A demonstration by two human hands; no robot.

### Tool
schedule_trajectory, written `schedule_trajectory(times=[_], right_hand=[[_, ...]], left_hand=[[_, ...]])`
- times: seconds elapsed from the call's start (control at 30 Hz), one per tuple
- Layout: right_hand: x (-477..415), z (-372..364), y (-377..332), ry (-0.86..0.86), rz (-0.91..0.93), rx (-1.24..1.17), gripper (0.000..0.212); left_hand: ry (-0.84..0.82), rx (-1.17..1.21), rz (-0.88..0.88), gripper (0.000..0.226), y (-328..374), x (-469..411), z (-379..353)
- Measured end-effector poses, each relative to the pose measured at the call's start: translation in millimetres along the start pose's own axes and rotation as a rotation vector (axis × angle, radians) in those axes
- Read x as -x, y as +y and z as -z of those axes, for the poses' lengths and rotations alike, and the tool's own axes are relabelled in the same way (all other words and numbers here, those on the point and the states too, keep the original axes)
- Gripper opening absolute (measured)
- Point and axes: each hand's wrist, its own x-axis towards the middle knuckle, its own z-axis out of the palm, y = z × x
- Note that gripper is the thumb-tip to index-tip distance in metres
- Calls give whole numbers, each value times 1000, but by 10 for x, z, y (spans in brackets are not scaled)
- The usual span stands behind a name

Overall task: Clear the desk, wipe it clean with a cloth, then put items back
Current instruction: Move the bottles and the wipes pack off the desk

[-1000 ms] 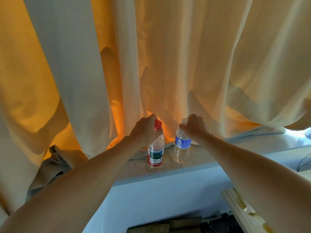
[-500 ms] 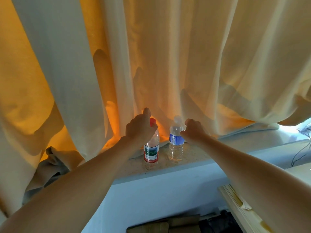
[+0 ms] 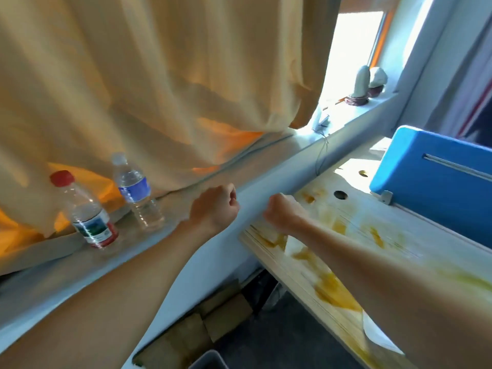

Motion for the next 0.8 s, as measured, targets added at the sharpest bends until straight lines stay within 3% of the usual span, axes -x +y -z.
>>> schedule_trajectory(times=[0.27, 0.37, 0.6, 0.8], right_hand=[[809, 347, 2304, -1, -337, -3, 25], [1262, 425, 2990, -15, -430, 40, 18], [2005, 402, 3950, -39, -569, 115, 20], [2151, 357, 4262, -160, -639, 97, 21]], left_hand=[[-336, 58, -207, 10, 1716, 152, -1447], [-465, 36, -283, 11, 2240, 430, -1959], [-710, -64, -483, 25, 2844, 1026, -2776], [-808, -235, -611, 27, 3047, 1178, -2983]])
